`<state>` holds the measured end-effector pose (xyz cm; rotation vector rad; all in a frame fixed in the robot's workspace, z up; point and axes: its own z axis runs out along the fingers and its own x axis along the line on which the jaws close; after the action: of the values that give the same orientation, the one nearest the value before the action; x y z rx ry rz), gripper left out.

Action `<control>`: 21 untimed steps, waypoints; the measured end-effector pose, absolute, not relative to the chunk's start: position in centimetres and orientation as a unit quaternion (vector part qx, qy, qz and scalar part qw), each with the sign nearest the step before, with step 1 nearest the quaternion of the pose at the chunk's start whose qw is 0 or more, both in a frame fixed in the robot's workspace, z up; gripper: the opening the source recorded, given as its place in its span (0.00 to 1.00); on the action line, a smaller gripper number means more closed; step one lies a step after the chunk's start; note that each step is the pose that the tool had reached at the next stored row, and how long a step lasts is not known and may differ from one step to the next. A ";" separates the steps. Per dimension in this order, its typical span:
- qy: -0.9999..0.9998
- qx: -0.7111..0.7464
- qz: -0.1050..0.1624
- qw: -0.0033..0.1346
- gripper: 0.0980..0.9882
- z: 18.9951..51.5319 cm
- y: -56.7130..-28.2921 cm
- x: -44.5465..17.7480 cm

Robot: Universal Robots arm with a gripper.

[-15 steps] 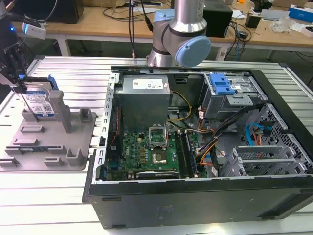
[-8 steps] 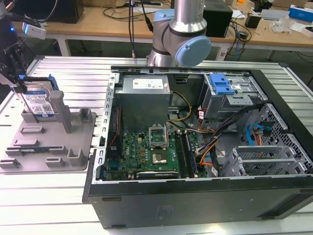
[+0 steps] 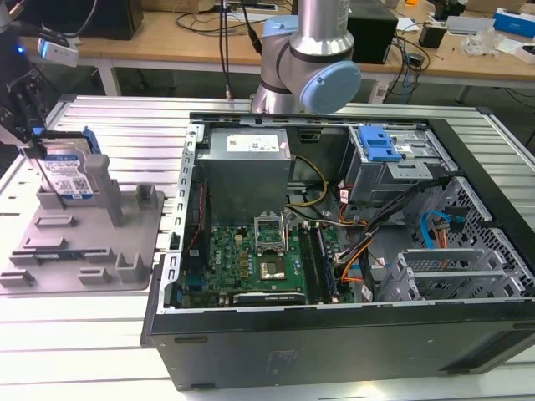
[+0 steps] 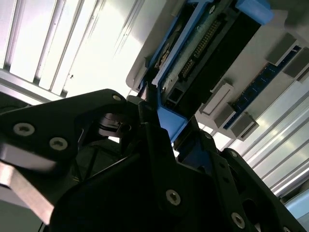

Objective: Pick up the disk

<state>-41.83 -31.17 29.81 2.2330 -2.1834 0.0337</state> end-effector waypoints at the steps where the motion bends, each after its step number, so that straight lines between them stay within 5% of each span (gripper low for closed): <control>1: -0.699 0.715 0.009 0.008 0.30 29.8 -31.2 -41.8; 21: -0.699 0.715 0.007 0.005 0.30 33.0 -31.8 -41.8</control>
<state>-41.83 -31.79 32.98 2.2397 -2.1899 0.0205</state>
